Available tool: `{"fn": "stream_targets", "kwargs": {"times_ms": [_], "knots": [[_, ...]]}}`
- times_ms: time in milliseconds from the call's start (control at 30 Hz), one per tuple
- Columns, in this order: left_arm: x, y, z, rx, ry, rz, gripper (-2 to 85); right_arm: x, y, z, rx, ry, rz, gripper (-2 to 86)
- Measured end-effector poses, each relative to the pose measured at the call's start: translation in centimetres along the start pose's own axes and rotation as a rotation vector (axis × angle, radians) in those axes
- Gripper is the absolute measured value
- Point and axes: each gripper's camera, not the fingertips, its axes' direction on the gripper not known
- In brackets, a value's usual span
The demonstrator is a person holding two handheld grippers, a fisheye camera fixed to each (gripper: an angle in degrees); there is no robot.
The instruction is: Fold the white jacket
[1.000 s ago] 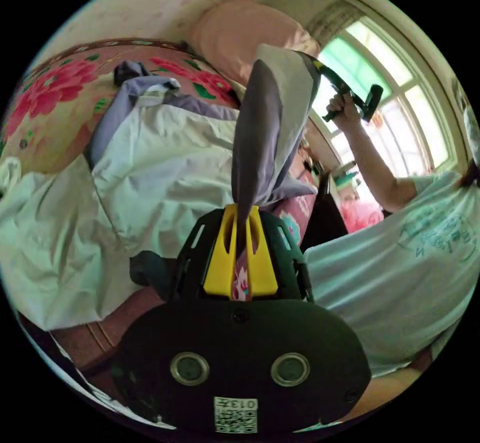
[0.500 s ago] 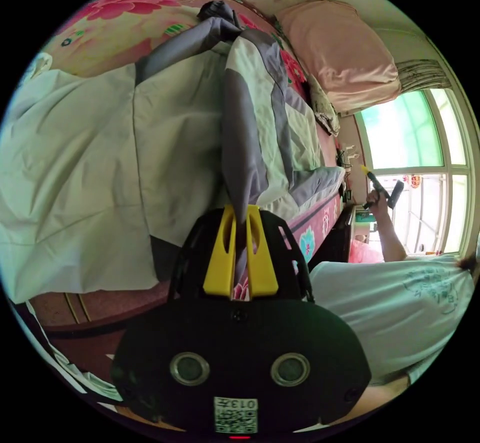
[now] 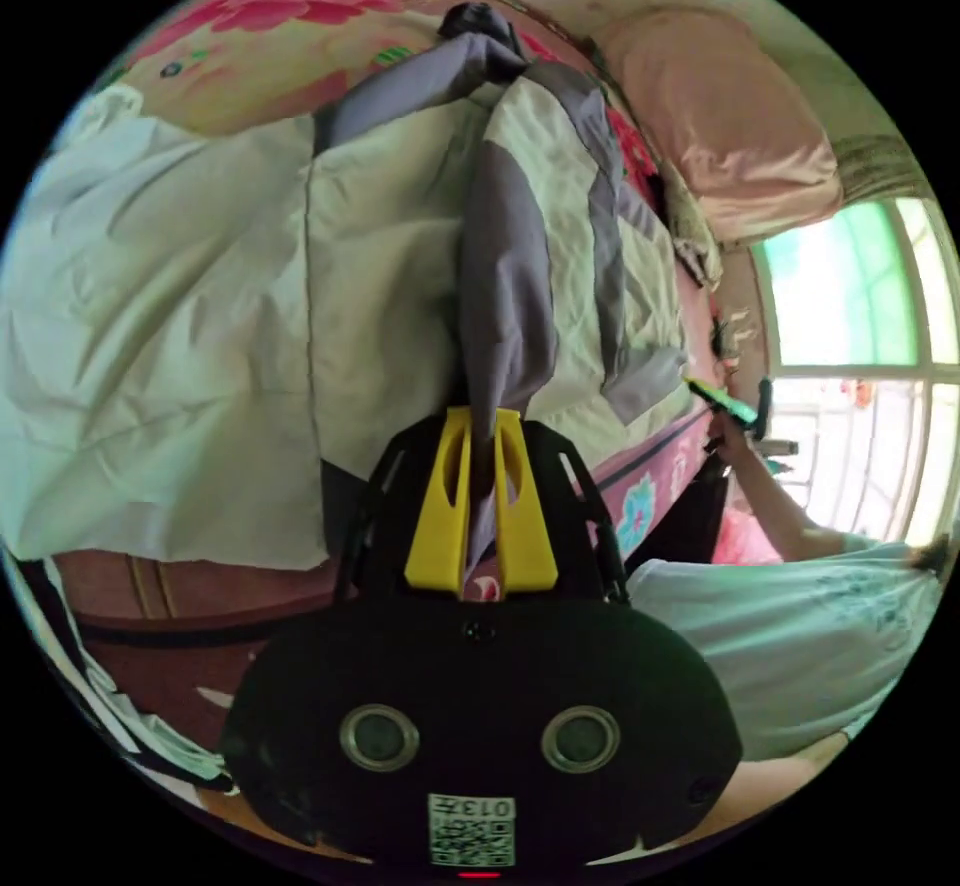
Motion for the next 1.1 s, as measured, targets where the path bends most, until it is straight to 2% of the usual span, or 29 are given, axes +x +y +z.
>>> {"fn": "stream_targets", "kwargs": {"times_ms": [67,133,200,267,367,467,500,533,567,700,767,867,900,1000,1100], "knots": [[-0.5,1.1,-0.9,0.041,0.073,-0.003,5.2,0.7,-0.3,-1.5,-0.049,0.007,0.060,0.1],[-0.4,2.7,-2.8,0.087,0.051,0.005,5.9,0.4,0.6,-5.0,0.087,0.022,0.063,0.1],[1.6,5.3,-5.7,0.180,-0.113,0.053,6.2,-1.8,1.3,-8.5,0.195,0.008,0.026,0.0],[4.2,6.6,-5.8,0.211,-0.211,0.129,6.4,-5.2,1.1,-9.2,0.214,0.022,-0.071,0.0],[8.2,6.5,-1.5,0.070,-0.298,0.264,7.4,-10.2,-0.7,-8.0,0.190,0.099,-0.192,0.0],[10.0,6.2,3.2,-0.032,-0.482,0.354,7.3,-11.6,-3.0,-4.0,-0.003,0.155,-0.186,0.1],[10.0,5.9,4.6,-0.059,-0.525,0.386,6.8,-11.2,-3.2,-1.6,-0.111,0.211,-0.190,0.2],[9.9,5.5,5.2,-0.080,-0.531,0.405,6.5,-11.0,-3.0,-0.8,-0.140,0.210,-0.207,0.2],[9.7,4.6,6.4,-0.142,-0.534,0.439,5.2,-10.5,-2.5,-1.2,-0.041,0.181,-0.209,0.2],[10.4,0.8,8.4,-0.405,-0.635,0.638,2.0,-10.0,-4.3,-1.3,-0.085,0.099,-0.226,0.1],[10.4,-0.4,6.9,-0.407,-0.603,0.631,3.3,-10.1,-4.8,-1.3,-0.097,0.088,-0.217,0.1],[10.4,1.3,3.1,-0.217,-0.473,0.580,8.9,-10.1,-5.8,-1.4,-0.115,0.059,-0.165,0.2],[10.4,2.9,3.0,-0.201,-0.434,0.567,10.1,-10.2,-6.1,-1.6,-0.126,0.058,-0.144,0.2],[10.8,7.2,6.3,-0.287,-0.497,0.594,11.6,-10.6,-6.3,-3.3,-0.045,0.064,-0.087,0.6],[10.8,8.4,10.0,-0.293,-0.624,0.592,11.7,-10.9,-6.1,-4.3,0.007,0.097,-0.028,1.8]]}}
